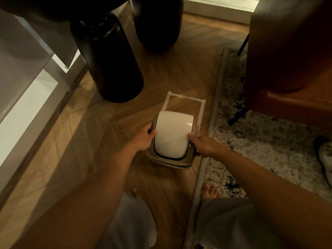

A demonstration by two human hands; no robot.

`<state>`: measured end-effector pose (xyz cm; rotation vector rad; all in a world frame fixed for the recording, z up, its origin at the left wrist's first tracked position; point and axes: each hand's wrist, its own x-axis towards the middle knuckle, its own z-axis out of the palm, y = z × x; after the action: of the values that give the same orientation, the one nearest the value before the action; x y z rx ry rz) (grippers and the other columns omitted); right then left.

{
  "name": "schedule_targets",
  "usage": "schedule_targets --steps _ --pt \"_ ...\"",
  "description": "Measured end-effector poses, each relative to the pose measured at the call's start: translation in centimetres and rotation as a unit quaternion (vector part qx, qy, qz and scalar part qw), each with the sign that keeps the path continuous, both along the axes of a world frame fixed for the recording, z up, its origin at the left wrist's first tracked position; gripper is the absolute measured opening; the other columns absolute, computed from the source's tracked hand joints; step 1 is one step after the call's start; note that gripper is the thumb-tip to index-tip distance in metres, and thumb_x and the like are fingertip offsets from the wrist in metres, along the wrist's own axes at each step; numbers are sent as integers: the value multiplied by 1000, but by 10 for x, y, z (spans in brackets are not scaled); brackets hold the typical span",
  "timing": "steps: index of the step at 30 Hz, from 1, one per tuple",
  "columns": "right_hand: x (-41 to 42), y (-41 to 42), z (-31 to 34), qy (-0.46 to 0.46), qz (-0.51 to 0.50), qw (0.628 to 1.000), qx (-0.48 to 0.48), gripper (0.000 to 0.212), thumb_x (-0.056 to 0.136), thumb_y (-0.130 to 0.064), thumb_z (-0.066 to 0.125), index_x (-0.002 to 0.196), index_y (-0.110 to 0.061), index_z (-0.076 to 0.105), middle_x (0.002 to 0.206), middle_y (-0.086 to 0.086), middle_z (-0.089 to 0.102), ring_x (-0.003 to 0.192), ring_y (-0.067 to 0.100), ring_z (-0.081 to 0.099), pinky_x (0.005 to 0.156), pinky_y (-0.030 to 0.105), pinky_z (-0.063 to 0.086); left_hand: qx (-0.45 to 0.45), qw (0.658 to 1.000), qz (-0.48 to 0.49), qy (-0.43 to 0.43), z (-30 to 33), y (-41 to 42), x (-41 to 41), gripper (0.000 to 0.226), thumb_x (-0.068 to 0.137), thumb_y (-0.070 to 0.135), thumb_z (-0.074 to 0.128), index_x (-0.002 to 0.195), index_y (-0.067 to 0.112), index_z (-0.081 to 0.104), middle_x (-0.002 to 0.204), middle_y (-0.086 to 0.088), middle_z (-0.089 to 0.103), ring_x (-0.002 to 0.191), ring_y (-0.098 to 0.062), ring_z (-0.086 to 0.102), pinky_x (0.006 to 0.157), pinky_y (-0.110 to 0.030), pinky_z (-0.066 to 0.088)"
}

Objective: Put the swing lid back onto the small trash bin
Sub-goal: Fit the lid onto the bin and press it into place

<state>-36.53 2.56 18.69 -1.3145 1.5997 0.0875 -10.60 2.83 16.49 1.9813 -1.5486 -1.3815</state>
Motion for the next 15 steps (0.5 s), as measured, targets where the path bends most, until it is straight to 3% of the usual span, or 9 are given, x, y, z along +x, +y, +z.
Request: schedule_targets --steps 3,8,11,15 --pt "0 5 1 -4 4 1000 8 80 93 -73 31 108 -4 68 104 18 72 93 32 72 82 46 60 3 1000 -7 5 2 0 0 49 102 36 43 150 29 34 151 -2 43 139 -25 38 100 -31 28" --pt "-1 10 0 1 22 1000 5 78 96 -68 30 115 -1 65 110 21 70 92 33 72 79 43 59 19 1000 -9 12 0 1 1 51 101 35 47 150 23 34 152 -3 43 139 -24 39 99 -29 29" --pt "-2 11 -1 -8 29 999 -12 74 98 -65 30 109 -2 68 108 21 70 91 32 71 76 41 57 31 999 6 16 -2 2 2 53 101 37 47 149 20 34 152 -4 43 138 -24 39 100 -31 32" --pt "-2 9 -5 -11 29 999 -15 78 98 -65 31 105 1 71 105 20 70 95 32 68 90 49 56 25 999 13 14 -5 2 2 56 100 38 49 151 22 32 152 -4 42 139 -24 38 109 -40 31"
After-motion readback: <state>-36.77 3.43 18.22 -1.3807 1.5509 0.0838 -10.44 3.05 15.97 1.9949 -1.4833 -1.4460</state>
